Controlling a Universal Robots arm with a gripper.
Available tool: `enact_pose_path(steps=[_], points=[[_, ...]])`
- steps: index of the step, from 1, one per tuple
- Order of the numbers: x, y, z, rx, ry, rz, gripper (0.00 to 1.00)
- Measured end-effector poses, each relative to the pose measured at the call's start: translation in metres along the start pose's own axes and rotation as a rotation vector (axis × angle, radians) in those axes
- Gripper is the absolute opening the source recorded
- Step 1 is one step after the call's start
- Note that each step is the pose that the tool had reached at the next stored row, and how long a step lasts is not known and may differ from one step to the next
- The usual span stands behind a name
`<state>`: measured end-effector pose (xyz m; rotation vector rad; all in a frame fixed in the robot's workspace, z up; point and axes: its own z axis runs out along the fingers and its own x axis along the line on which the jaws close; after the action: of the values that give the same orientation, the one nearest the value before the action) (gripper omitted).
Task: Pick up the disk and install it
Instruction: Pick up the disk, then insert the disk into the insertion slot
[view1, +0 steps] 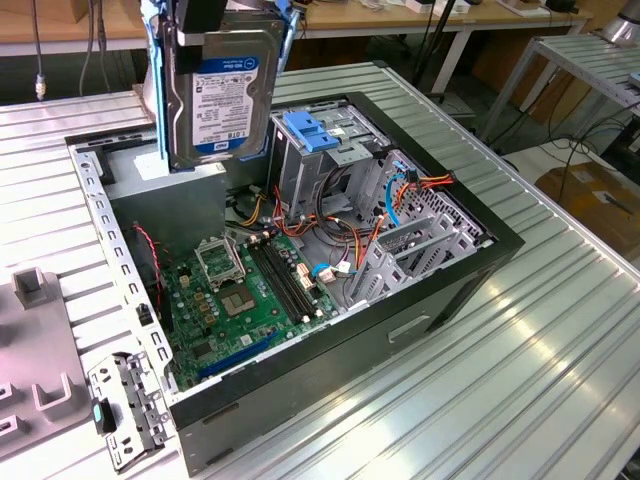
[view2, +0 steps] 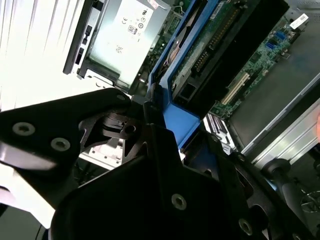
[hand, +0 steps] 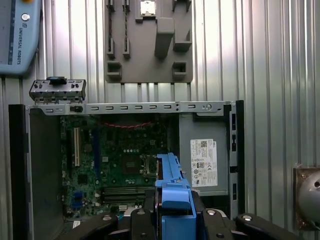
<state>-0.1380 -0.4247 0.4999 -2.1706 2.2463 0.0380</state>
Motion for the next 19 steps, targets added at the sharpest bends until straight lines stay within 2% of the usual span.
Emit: enact_pose_path(steps=[4, 19], points=[[0.0022, -0.0049, 0.0, 0.0001, 0.0001, 0.0, 0.37], [0.0062, -0.0058, -0.0002, 0.0, 0.0002, 0.0, 0.37]])
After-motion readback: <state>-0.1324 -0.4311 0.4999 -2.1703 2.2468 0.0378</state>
